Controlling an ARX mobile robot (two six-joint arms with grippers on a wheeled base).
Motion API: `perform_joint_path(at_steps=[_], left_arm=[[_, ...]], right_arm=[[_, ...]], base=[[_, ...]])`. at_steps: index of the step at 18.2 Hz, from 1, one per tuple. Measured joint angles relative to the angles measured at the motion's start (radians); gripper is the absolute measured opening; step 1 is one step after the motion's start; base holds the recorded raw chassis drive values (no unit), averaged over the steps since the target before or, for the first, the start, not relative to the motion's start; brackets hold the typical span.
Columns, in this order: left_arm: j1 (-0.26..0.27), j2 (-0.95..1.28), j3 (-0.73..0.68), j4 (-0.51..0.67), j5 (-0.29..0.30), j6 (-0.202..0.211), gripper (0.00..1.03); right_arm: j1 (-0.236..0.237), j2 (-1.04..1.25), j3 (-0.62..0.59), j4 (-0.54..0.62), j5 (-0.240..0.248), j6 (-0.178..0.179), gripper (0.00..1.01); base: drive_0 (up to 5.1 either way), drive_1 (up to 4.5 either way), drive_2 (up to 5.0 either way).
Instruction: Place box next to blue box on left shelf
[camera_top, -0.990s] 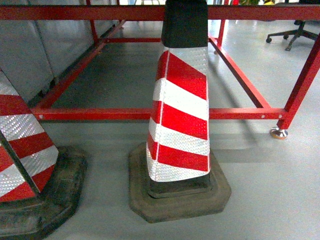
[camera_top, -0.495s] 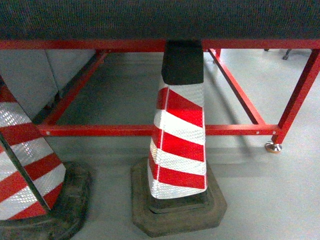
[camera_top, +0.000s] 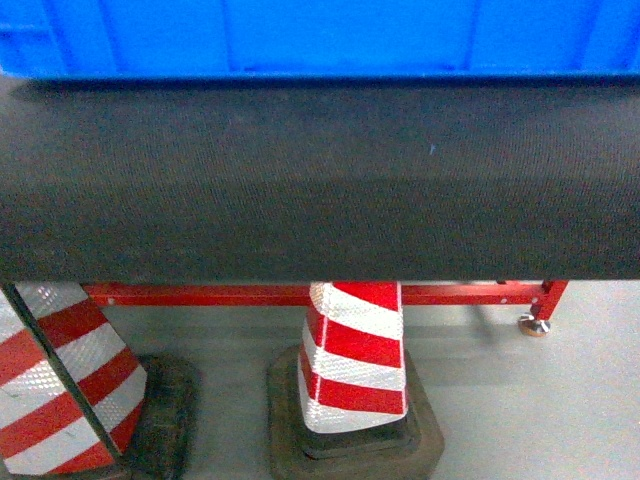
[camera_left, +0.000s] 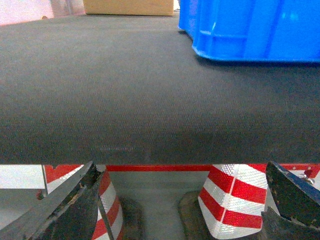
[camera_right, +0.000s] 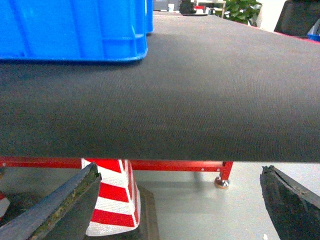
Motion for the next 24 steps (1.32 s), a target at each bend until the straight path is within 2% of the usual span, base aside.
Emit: perform_joint_path(at_steps=[24], left_arm=[[0.000,0.000,0.000,0.000,0.000,0.000,0.98]], right_arm=[[0.000,0.000,0.000,0.002,0.000,0.000,0.98]], base=[[0.0,0.00,0.0]])
